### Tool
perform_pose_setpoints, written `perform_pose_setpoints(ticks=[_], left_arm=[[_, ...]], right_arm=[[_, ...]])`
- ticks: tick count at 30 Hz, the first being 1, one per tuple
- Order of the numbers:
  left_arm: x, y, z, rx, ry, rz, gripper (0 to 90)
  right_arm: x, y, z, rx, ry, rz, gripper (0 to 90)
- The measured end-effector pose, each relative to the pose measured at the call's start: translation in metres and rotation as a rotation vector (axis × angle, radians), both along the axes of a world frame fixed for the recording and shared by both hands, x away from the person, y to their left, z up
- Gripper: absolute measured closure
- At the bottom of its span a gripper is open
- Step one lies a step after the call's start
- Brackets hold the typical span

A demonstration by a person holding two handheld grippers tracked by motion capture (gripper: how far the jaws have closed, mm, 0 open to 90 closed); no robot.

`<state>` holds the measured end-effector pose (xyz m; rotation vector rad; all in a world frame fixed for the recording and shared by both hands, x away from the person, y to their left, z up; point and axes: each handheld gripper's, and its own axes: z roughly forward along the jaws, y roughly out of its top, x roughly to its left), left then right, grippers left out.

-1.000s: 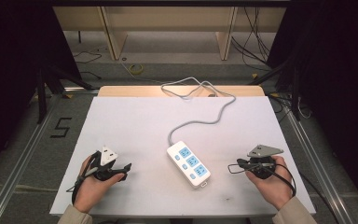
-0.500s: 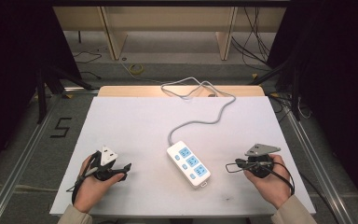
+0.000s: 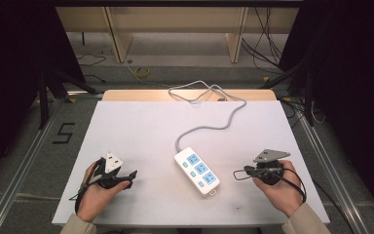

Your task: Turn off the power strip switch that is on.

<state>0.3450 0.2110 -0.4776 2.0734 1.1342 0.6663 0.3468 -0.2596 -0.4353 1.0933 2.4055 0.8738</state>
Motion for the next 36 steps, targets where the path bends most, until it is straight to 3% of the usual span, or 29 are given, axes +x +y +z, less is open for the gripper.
perform_pose_setpoints(ticks=[36], left_arm=[[0.001,-0.002,0.001,0.005,-0.002,-0.010,27.3]], right_arm=[[0.001,0.019,0.004,-0.020,0.046,0.047,90.0]])
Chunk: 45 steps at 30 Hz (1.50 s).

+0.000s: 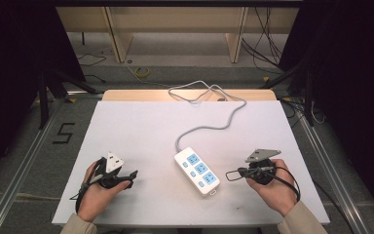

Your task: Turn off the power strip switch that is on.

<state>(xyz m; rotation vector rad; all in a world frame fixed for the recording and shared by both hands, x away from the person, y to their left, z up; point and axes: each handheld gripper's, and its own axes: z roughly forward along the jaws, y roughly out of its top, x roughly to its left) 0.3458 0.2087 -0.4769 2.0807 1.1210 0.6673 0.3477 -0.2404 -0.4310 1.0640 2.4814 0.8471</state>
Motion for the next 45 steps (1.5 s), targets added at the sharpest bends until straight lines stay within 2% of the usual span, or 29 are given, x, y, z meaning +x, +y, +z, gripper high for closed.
perform_pose_setpoints(ticks=[45], left_arm=[[0.000,-0.001,0.001,0.003,-0.005,-0.003,27.2]], right_arm=[[0.003,0.022,0.005,-0.020,0.038,0.052,90.0]])
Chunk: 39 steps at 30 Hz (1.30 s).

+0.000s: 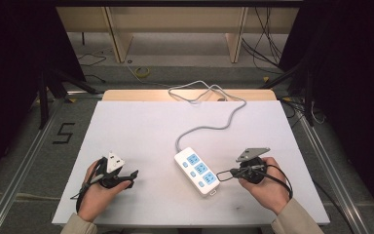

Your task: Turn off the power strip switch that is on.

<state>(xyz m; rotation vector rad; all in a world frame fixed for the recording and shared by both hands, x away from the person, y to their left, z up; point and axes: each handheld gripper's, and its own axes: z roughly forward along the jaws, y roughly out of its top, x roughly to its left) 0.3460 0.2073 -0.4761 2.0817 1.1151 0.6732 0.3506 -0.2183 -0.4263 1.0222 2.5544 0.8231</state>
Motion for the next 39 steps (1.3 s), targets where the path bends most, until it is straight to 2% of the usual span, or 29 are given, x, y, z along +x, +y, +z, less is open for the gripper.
perform_pose_setpoints(ticks=[39], left_arm=[[0.000,0.000,0.000,0.002,-0.001,-0.001,27.2]], right_arm=[[0.003,0.016,0.005,-0.018,0.047,0.042,90.0]])
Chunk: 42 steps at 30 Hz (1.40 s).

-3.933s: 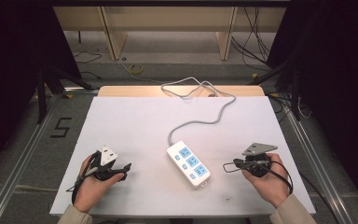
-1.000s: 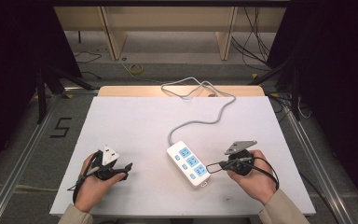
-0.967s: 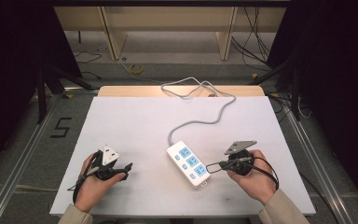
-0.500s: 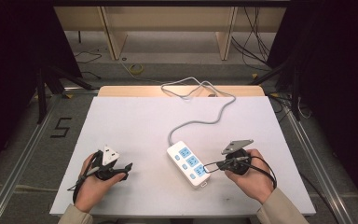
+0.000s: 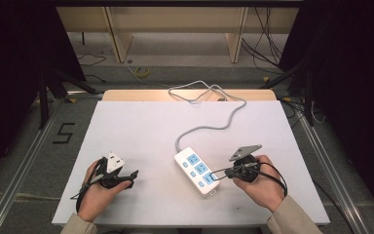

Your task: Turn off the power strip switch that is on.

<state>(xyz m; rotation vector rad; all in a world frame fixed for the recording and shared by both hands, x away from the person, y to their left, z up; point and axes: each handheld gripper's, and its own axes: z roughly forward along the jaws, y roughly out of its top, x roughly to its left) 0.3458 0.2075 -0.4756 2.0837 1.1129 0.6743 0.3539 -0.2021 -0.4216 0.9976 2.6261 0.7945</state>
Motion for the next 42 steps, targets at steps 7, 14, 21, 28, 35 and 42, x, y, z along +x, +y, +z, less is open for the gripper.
perform_pose_setpoints(ticks=[7,14,21,28,35,42], left_arm=[[0.000,0.000,0.000,0.001,0.000,-0.001,27.2],[0.000,-0.001,0.000,0.003,0.001,-0.005,27.1],[0.000,-0.002,0.000,-0.001,0.003,-0.004,27.1],[0.000,-0.002,0.000,-0.001,0.004,-0.005,27.1],[0.000,-0.002,0.001,0.001,-0.003,-0.002,26.7],[0.000,-0.002,0.000,0.002,0.000,-0.003,26.7]], right_arm=[[0.001,0.003,0.001,-0.003,-0.001,0.008,90.0],[0.001,0.006,0.002,-0.005,0.004,0.016,90.0],[0.002,0.010,0.003,-0.007,0.010,0.022,90.0],[0.002,0.014,0.004,-0.008,0.016,0.026,90.0],[0.002,0.015,0.005,-0.013,0.019,0.039,90.0],[0.003,0.020,0.006,-0.019,0.027,0.047,90.0]])
